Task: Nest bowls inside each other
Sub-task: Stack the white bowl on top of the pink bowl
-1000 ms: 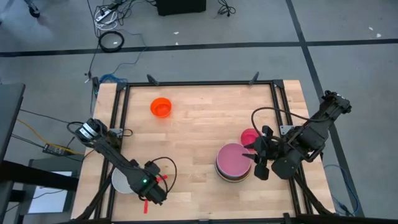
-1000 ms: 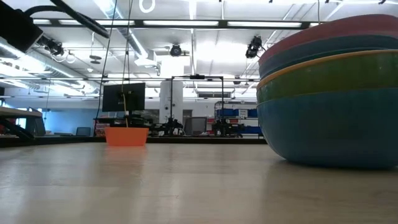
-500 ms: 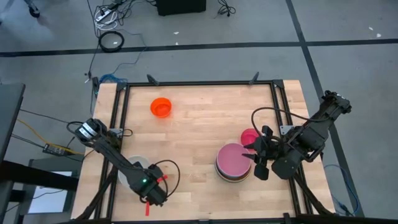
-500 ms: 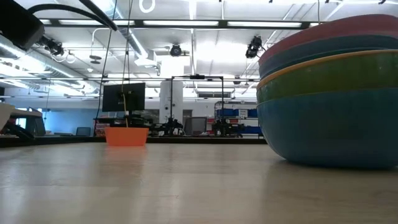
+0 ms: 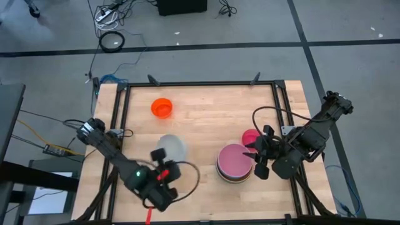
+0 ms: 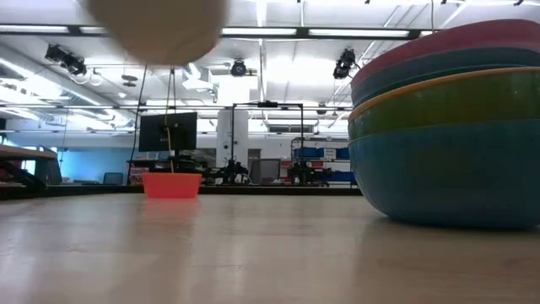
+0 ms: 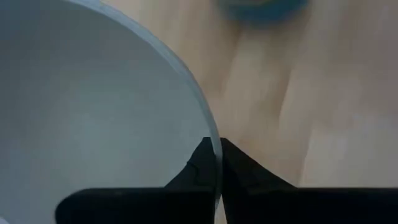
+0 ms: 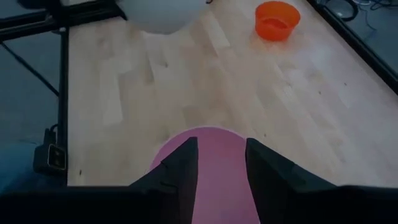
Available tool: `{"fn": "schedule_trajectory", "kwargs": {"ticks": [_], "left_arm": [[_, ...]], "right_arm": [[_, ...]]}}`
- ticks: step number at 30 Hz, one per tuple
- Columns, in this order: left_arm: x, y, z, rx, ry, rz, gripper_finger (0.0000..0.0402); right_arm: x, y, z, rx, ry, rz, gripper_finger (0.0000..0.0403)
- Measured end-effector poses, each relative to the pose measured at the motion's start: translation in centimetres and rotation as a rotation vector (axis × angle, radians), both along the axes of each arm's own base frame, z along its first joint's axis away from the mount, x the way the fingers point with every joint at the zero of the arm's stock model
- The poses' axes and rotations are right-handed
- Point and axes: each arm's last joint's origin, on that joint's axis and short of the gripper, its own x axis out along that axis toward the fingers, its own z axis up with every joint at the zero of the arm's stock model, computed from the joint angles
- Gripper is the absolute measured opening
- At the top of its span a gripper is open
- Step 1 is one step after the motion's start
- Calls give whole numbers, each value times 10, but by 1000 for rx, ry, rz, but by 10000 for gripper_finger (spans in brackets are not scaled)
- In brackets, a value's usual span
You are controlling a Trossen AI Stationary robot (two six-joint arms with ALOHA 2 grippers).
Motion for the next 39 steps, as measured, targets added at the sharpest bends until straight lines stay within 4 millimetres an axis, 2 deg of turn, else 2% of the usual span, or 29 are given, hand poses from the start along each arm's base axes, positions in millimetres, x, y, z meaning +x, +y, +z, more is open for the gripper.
{"fn": "schedule_trajectory", "kwargs": {"ticks": [3, 6, 9, 13, 16, 20, 25, 33, 39], "left_arm": [[19, 10, 26, 45, -61, -119, 8], [38, 22, 37, 80, -82, -247, 8], [54, 39, 38, 61, -50, -335, 8], [70, 61, 30, 44, -29, -384, 8], [80, 66, 32, 51, -75, -447, 8], [94, 69, 41, -36, -191, -586, 8], [107, 72, 35, -116, -216, -672, 8], [137, 72, 1, -143, -192, -744, 8], [145, 84, 0, -120, -225, -728, 8]], "right_arm": [[0, -2, 0, -14, -28, -47, 121], [-4, 1, 1, -54, -59, -61, 121], [-8, 3, 3, -57, -83, -62, 121], [-15, 5, 4, -45, -99, -69, 121], [-20, 5, 3, -51, -98, -80, 121], [-24, 3, 1, -60, -87, -104, 121], [-26, 3, 1, -54, -85, -114, 121], [-26, 3, 1, -56, -85, -114, 121], [-26, 3, 1, -54, -85, -116, 121]]}}
